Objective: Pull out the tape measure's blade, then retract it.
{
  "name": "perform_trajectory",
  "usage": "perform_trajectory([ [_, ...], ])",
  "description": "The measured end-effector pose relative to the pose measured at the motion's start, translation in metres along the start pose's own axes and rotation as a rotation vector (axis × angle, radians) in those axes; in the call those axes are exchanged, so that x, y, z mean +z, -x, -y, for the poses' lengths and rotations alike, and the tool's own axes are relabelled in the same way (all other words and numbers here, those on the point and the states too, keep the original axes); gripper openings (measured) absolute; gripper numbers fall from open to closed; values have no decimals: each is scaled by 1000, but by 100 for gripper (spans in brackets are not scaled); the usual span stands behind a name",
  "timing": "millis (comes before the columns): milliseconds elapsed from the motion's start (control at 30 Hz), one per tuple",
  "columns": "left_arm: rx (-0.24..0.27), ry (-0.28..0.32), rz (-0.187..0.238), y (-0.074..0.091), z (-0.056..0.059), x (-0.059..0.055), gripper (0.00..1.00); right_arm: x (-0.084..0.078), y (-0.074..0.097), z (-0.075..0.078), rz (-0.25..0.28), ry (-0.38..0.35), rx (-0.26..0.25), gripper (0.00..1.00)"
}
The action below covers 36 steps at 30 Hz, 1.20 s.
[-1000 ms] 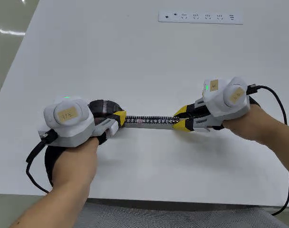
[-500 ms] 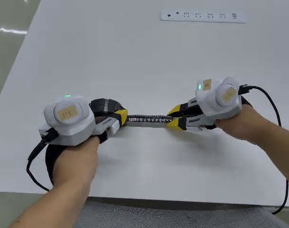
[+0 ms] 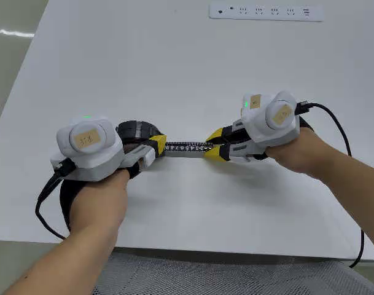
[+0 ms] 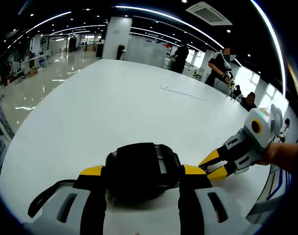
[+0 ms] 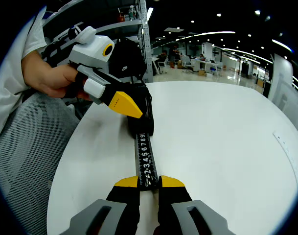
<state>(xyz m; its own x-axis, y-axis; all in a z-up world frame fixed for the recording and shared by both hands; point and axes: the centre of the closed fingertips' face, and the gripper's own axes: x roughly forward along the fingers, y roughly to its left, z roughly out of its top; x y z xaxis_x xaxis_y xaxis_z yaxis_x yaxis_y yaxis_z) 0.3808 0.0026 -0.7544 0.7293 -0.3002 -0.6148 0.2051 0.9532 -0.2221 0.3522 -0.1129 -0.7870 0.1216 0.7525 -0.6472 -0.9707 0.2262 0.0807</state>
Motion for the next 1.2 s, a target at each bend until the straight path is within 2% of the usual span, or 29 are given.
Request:
perform_trajectory([
  [1200,-14,21,3,0,0,0,55,37,-40,-6,66,-9,12,10],
])
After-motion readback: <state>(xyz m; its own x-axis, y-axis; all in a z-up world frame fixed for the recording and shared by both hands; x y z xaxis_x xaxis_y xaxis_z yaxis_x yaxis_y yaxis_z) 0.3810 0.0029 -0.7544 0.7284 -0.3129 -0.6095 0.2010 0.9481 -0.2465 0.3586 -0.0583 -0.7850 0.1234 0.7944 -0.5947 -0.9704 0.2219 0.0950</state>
